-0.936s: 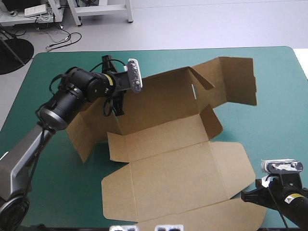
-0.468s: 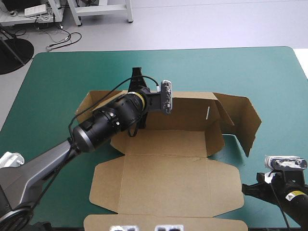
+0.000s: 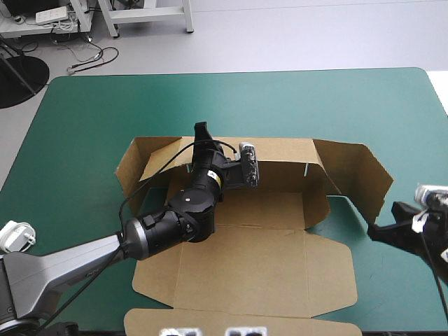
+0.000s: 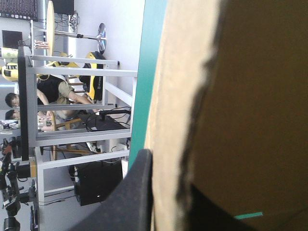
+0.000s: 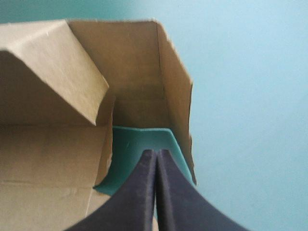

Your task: Fold the box

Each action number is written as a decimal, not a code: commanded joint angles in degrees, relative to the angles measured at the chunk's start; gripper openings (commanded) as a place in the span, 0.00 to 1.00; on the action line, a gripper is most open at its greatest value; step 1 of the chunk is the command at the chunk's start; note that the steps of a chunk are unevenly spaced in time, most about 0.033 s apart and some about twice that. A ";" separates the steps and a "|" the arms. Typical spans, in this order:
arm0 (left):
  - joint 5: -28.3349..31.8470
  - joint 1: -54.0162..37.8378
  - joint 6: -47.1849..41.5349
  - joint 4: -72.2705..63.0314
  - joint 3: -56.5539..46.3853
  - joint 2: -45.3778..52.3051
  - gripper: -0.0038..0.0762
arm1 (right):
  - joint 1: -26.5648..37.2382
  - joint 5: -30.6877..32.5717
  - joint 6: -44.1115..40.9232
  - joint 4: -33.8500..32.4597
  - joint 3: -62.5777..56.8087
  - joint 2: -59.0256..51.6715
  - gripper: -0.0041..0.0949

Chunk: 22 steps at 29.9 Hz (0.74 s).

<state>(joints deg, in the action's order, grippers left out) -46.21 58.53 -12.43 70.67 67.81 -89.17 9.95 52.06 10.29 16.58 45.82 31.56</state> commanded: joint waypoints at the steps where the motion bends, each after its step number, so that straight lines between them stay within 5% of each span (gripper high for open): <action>1: 0.85 0.85 -4.93 3.64 -0.60 2.42 0.04 | 0.01 -2.96 -0.07 2.24 9.02 7.27 0.02; 14: -2.13 0.85 -5.30 7.50 -1.47 2.42 0.04 | 0.01 9.56 4.04 9.90 41.35 42.68 0.02; 22: -2.87 0.85 -6.80 9.22 -1.47 2.42 0.04 | 0.01 16.62 3.92 13.16 47.05 57.79 0.02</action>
<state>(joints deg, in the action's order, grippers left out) -47.38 58.96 -17.95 77.16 64.99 -88.89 9.90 67.36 13.78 27.75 90.69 87.81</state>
